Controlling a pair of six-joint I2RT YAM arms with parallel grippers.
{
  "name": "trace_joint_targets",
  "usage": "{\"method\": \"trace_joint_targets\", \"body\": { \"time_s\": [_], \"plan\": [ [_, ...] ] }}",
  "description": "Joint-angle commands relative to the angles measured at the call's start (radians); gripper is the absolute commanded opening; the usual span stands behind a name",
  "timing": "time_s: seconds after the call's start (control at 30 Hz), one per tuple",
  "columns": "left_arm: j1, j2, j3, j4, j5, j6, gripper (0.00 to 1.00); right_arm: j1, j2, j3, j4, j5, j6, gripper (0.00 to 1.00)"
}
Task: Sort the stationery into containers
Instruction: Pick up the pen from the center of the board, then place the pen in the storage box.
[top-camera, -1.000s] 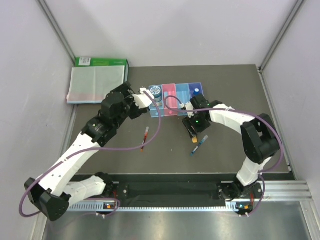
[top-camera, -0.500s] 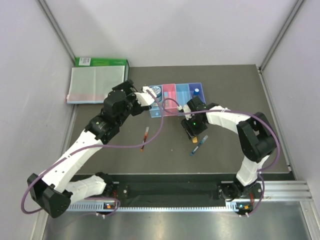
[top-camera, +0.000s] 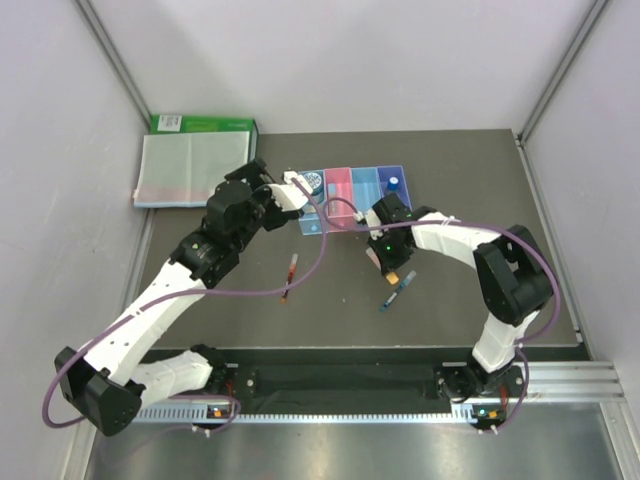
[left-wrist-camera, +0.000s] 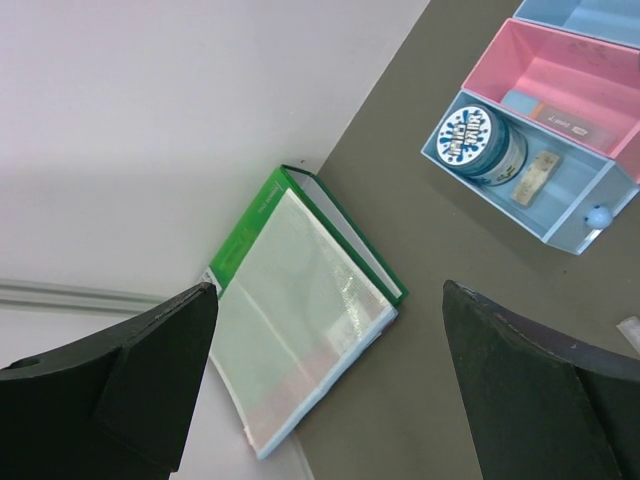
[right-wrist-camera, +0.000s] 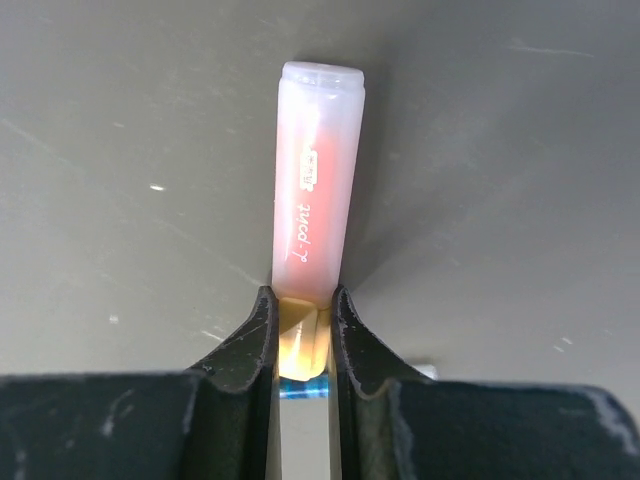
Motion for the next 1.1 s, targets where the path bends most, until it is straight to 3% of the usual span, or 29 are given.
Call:
{"method": "trace_joint_targets", "body": {
  "time_s": [0.0, 0.2, 0.5, 0.87, 1.07],
  "plan": [
    [0.009, -0.032, -0.023, -0.01, 0.046, -0.111, 0.99, 0.01, -0.071, 0.021, -0.017, 0.08, -0.045, 0.0],
    [0.016, -0.001, 0.02, -0.149, 0.171, -0.338, 0.99, -0.005, -0.185, 0.03, -0.04, 0.146, -0.077, 0.0],
    [0.024, 0.098, 0.091, -0.191, 0.406, -0.477, 0.99, -0.065, -0.305, 0.091, -0.056, 0.192, -0.111, 0.0],
    [0.025, 0.315, 0.212, -0.058, 0.583, -0.504, 0.99, -0.071, -0.452, 0.14, -0.031, 0.229, -0.125, 0.0],
    [0.029, 0.43, 0.307, -0.016, 0.662, -0.68, 0.99, -0.071, -0.522, 0.12, -0.039, 0.247, -0.111, 0.0]
  ]
}}
